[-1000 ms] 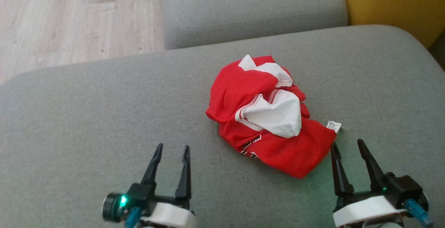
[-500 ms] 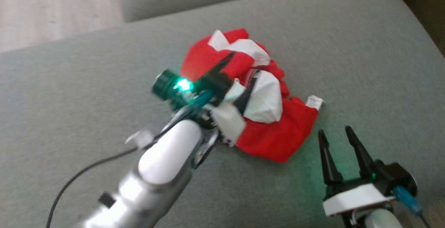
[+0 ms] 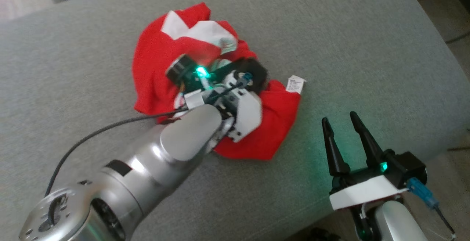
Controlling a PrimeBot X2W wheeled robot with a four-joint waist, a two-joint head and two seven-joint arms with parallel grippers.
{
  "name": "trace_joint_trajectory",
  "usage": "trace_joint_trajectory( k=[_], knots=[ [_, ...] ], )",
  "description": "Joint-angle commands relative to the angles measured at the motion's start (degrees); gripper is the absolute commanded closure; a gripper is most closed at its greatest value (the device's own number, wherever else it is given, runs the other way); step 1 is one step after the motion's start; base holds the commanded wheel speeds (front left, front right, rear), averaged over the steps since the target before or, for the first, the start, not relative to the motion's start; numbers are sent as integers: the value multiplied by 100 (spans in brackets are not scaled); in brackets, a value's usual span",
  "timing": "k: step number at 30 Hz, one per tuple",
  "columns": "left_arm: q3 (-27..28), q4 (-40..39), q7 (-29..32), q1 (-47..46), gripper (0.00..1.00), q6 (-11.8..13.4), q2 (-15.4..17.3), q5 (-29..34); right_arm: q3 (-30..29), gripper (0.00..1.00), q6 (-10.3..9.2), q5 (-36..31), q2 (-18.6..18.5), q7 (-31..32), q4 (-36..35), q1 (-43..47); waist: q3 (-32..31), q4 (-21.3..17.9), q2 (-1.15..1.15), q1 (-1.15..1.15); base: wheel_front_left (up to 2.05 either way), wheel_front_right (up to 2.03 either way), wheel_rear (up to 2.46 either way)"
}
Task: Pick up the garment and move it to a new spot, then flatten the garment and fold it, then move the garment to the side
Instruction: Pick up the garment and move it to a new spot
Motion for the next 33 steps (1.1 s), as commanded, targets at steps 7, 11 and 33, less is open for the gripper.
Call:
trace_joint_trajectory(
  k=[7, 11, 33],
  knots=[
    [-325, 825, 237, -468, 57, -5, 21, 68, 122, 0, -5, 125, -27, -22, -143, -191, 254, -173, 0, -1, 0, 0, 0],
    [-364, 800, -109, -564, 100, -42, 21, -25, 91, 0, -5, 148, -27, -22, -135, -200, 254, -122, 0, -1, 0, 0, 0],
    [328, 116, -2751, -362, 100, 97, 20, -1945, -296, 0, -5, -121, -27, -22, -114, 316, -786, 778, 0, -1, 0, 0, 0]
  ],
)
